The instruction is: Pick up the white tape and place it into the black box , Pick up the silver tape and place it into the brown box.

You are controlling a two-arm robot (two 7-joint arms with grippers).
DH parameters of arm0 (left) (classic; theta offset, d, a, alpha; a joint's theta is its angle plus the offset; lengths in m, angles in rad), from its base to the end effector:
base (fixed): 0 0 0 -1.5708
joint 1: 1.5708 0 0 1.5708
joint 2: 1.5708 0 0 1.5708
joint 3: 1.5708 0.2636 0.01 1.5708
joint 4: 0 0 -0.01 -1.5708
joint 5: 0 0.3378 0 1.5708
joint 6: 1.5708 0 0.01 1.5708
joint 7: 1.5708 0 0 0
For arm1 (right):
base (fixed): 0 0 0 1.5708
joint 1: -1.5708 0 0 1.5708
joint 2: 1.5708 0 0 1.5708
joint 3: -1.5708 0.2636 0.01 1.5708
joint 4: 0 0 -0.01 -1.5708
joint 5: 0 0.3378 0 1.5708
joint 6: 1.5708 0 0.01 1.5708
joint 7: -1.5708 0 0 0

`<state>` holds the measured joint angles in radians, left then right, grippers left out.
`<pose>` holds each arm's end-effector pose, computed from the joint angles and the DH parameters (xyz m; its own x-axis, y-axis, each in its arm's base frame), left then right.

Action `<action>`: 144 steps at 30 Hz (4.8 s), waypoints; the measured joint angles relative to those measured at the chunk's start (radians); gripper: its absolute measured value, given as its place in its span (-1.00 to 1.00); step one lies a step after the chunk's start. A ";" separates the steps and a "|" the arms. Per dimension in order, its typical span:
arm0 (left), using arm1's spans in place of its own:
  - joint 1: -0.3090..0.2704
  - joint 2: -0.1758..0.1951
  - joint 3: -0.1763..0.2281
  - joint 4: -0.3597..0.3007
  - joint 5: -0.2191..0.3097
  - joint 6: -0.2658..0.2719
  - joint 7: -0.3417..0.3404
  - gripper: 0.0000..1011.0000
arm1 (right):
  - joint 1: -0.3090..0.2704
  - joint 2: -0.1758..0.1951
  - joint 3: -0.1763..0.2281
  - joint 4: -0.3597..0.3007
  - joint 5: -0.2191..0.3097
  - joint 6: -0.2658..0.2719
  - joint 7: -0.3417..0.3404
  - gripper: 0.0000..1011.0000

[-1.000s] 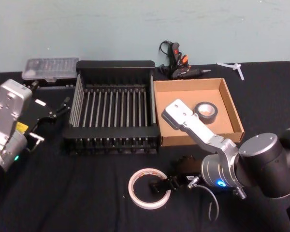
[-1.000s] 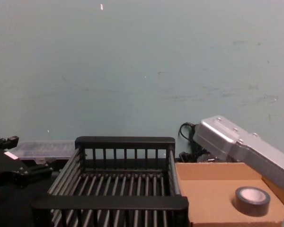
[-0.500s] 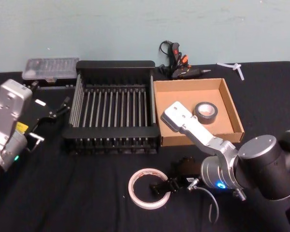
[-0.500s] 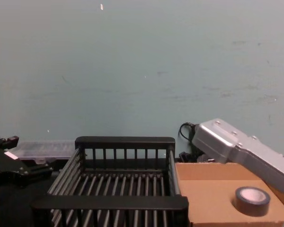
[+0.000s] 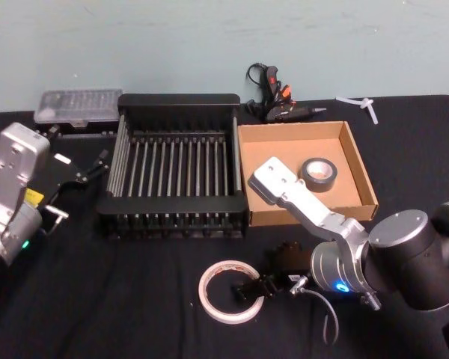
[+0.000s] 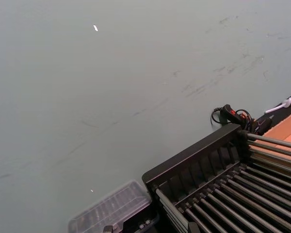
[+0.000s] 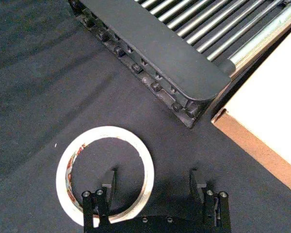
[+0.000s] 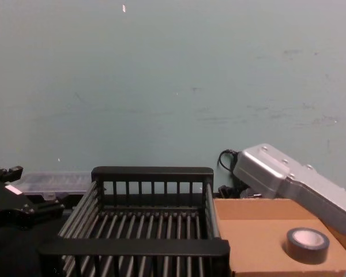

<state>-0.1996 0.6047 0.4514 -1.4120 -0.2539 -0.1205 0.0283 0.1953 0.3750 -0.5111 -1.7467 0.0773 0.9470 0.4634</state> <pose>0.3812 0.0600 -0.2865 0.2922 0.8803 0.3738 -0.9553 0.2873 0.0702 0.3527 0.0794 -0.2045 0.7253 -0.6884 0.0051 0.4619 0.4811 -0.7451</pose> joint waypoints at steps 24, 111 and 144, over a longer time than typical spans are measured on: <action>0.000 0.000 0.000 0.000 0.000 0.000 0.000 0.98 | -0.004 -0.005 0.004 -0.003 -0.016 -0.009 0.004 0.98; 0.000 0.000 0.000 0.000 0.000 0.000 0.000 0.98 | -0.021 -0.027 0.020 -0.002 -0.079 -0.014 0.060 -0.81; 0.000 0.000 0.000 0.000 0.000 0.000 0.000 0.98 | -0.069 0.042 0.107 -0.224 -0.003 -0.102 0.081 -0.81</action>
<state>-0.1995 0.6047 0.4514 -1.4120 -0.2539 -0.1205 0.0283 0.1267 0.4172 -0.4043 -1.9706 0.0739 0.8451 0.5446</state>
